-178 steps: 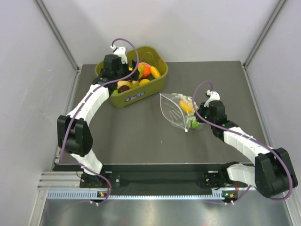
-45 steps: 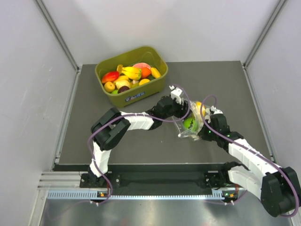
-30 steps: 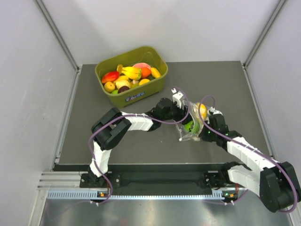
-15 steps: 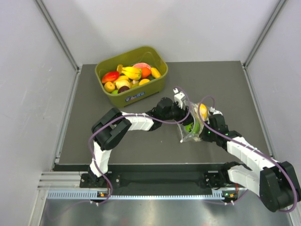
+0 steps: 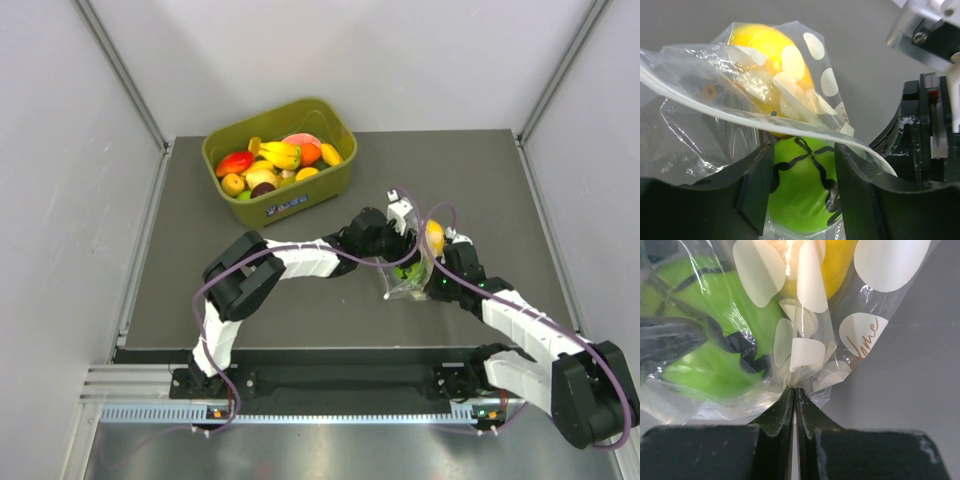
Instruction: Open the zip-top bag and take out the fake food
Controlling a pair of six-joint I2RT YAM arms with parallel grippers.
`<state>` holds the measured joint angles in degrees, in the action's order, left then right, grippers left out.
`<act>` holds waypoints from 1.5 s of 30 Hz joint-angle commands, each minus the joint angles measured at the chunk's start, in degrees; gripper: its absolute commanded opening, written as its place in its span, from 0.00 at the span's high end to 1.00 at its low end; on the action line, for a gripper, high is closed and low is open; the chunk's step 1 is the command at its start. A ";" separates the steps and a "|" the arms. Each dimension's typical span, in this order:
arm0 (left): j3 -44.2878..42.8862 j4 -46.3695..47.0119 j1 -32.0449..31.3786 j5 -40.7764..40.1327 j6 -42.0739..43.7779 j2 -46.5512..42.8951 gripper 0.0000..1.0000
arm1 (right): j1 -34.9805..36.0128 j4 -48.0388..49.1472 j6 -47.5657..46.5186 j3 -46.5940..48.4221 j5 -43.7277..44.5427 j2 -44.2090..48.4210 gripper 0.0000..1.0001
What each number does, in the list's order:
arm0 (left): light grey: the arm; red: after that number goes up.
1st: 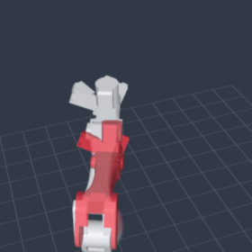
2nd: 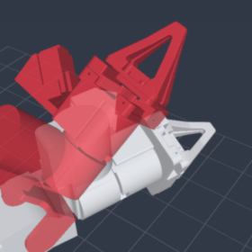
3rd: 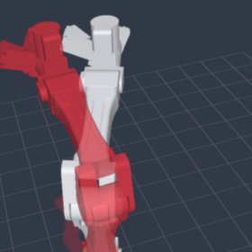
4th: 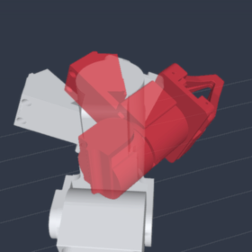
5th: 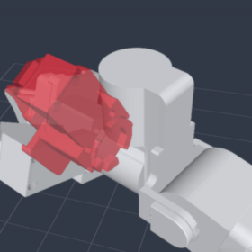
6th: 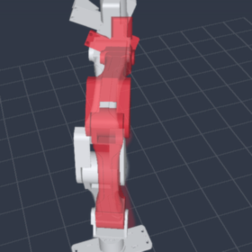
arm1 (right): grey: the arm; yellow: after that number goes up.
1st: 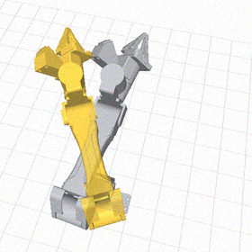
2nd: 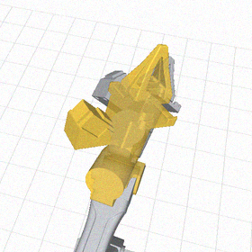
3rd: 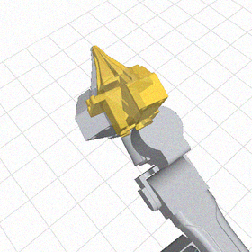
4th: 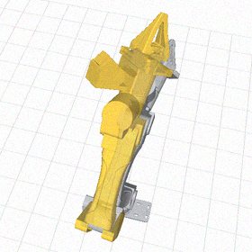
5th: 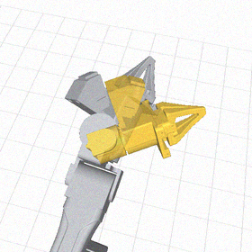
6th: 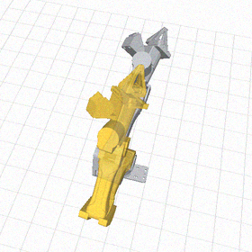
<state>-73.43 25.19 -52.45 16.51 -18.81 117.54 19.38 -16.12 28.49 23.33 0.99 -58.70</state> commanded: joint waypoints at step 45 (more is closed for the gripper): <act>11.11 -19.91 -1.08 3.53 5.98 -26.30 1.00 | -0.83 -0.23 -0.63 3.30 4.54 1.48 1.00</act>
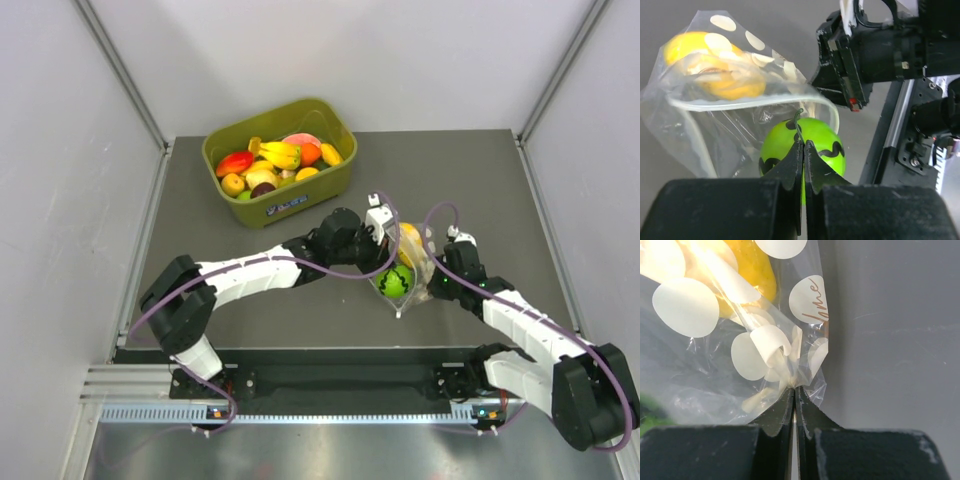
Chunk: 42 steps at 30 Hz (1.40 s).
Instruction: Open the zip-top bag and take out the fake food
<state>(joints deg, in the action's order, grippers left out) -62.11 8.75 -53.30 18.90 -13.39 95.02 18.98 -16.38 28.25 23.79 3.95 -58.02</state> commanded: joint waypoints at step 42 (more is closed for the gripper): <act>-34.36 -8.58 32.20 -23.03 -0.06 0.41 1.00 | -2.11 5.31 -3.29 2.75 -3.42 -3.24 1.00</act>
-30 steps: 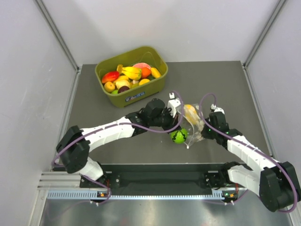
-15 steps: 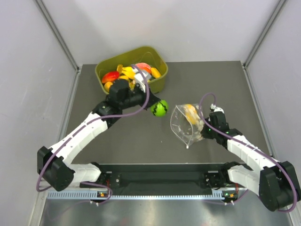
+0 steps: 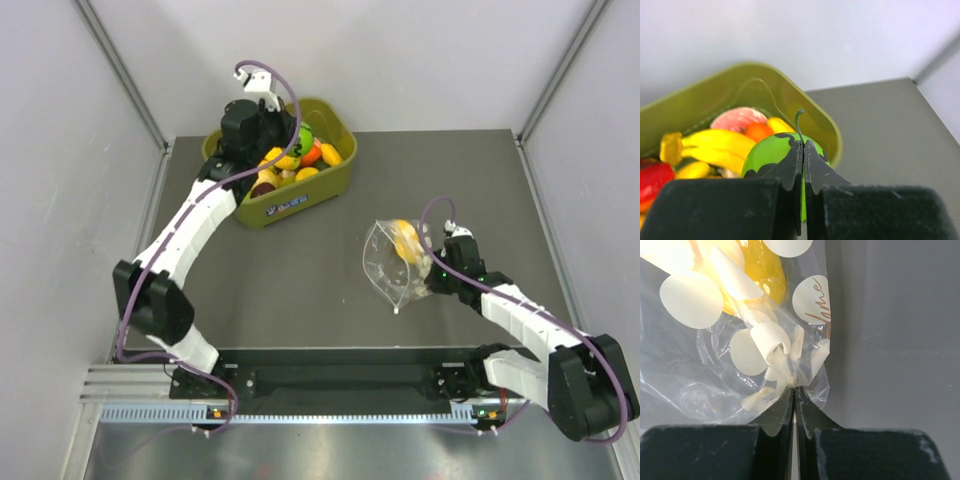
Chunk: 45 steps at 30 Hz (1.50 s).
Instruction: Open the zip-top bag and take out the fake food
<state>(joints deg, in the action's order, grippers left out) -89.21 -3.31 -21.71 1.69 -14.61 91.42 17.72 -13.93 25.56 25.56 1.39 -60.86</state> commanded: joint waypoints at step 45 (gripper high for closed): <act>26.80 11.12 -31.89 -3.10 2.58 -7.31 0.54 | -1.72 2.33 -1.92 4.23 -1.21 -1.98 1.00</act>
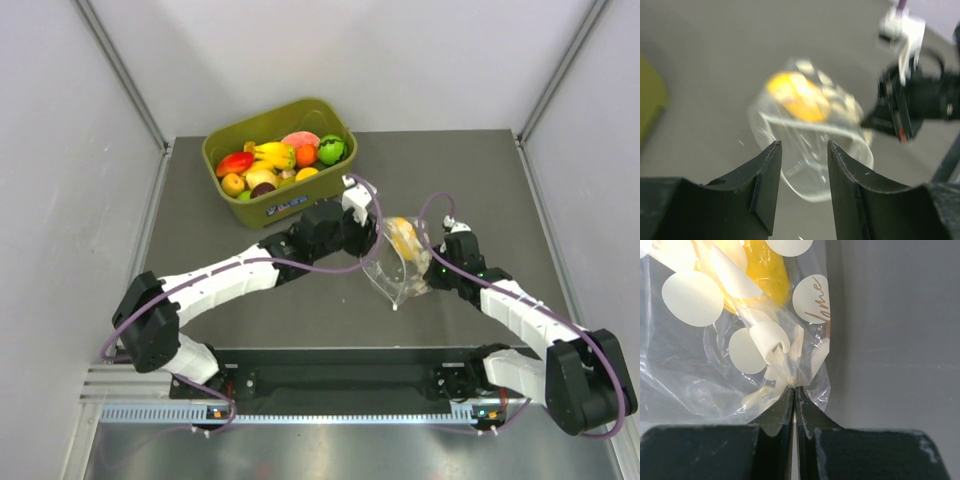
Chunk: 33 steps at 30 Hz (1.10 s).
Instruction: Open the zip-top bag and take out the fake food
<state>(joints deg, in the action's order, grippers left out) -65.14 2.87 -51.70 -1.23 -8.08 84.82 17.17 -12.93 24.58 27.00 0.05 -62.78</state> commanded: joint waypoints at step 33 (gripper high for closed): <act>-5.35 9.43 -1.65 -8.26 -9.24 24.87 0.54 | -4.86 0.69 -3.66 12.45 1.36 0.58 0.12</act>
<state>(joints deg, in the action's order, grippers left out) -71.33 8.99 -53.87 -8.45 -16.43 111.24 13.67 -17.89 22.02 35.88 2.76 -58.00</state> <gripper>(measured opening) 0.460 0.891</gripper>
